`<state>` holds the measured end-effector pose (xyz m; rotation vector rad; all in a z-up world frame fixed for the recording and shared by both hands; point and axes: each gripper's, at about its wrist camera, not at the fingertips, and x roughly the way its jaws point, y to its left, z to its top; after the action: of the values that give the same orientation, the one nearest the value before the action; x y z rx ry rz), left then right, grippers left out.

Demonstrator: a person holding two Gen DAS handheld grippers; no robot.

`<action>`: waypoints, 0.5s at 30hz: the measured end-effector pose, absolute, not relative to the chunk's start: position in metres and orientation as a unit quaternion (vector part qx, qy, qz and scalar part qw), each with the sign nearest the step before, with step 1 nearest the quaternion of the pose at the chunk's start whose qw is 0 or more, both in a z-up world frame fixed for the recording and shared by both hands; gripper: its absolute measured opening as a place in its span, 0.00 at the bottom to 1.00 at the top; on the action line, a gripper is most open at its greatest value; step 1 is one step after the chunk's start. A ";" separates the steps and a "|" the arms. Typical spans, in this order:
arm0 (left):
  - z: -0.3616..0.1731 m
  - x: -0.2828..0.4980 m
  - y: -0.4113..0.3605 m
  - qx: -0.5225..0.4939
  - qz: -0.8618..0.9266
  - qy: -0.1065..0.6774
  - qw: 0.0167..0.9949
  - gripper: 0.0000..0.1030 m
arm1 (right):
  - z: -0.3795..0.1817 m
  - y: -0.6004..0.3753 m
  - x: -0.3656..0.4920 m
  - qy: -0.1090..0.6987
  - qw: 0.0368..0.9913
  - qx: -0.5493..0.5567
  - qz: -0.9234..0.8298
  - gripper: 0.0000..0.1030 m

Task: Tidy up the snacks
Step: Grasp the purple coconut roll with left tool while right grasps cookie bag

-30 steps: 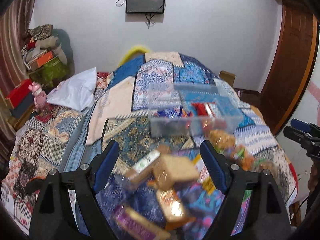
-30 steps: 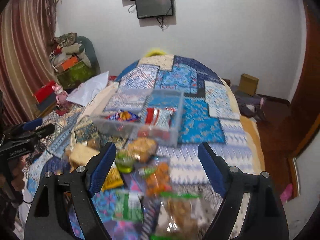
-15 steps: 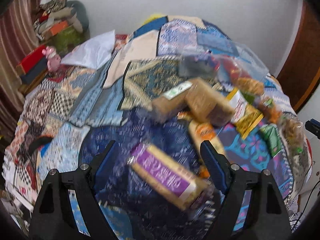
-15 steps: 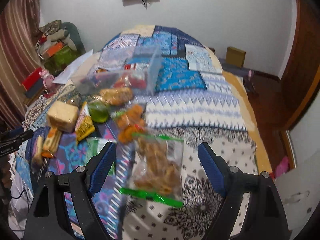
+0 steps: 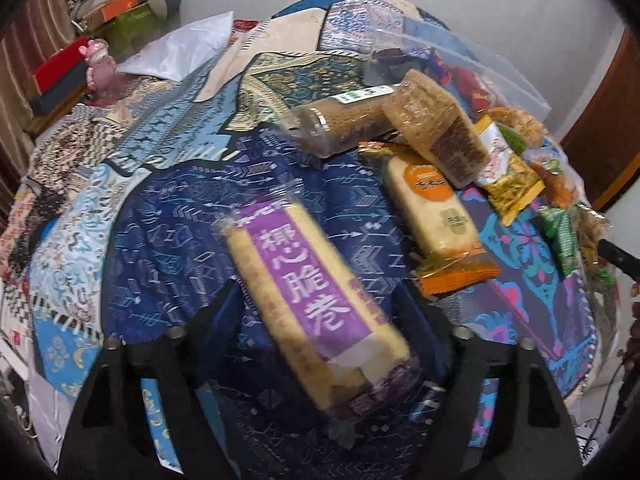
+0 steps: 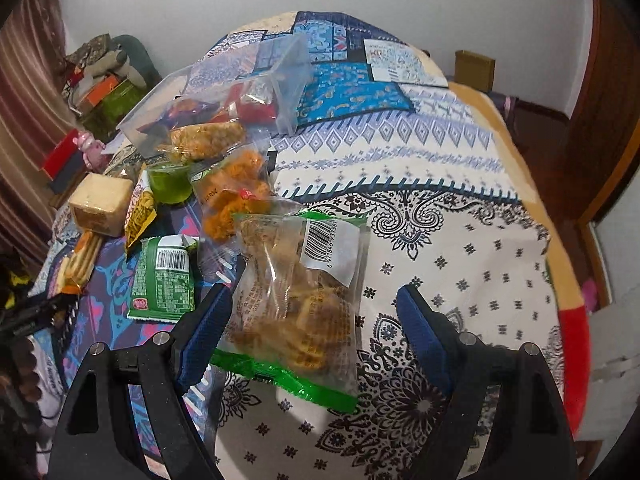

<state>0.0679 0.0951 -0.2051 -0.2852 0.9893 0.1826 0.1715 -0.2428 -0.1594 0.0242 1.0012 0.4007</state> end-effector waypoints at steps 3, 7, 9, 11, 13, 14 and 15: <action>-0.203 0.068 0.095 -0.138 0.083 0.467 0.869 0.56 | -0.162 -0.241 0.174 0.479 0.856 0.013 0.195 0.80; -0.199 0.064 0.096 -0.130 0.083 0.460 0.874 0.45 | -0.164 -0.234 0.177 0.481 0.854 0.007 0.199 0.74; -0.197 0.063 0.097 -0.132 0.084 0.459 0.875 0.45 | -0.166 -0.232 0.179 0.482 0.852 0.012 0.205 0.63; -0.196 0.063 0.098 -0.129 0.087 0.456 0.876 0.45 | -0.165 -0.230 0.179 0.479 0.854 0.012 0.205 0.55; -0.192 0.061 0.098 -0.123 0.090 0.450 0.880 0.45 | -0.163 -0.230 0.178 0.475 0.856 0.010 0.205 0.47; -0.189 0.060 0.099 -0.121 0.091 0.447 0.882 0.45 | -0.162 -0.231 0.178 0.475 0.856 0.011 0.206 0.44; -0.186 0.059 0.099 -0.119 0.091 0.443 0.884 0.45 | -0.162 -0.231 0.179 0.475 0.855 0.013 0.208 0.43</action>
<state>0.0589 0.0993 -0.1862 -0.2478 0.9216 0.1901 0.1785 -0.2311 -0.1616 0.0267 0.9983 0.4372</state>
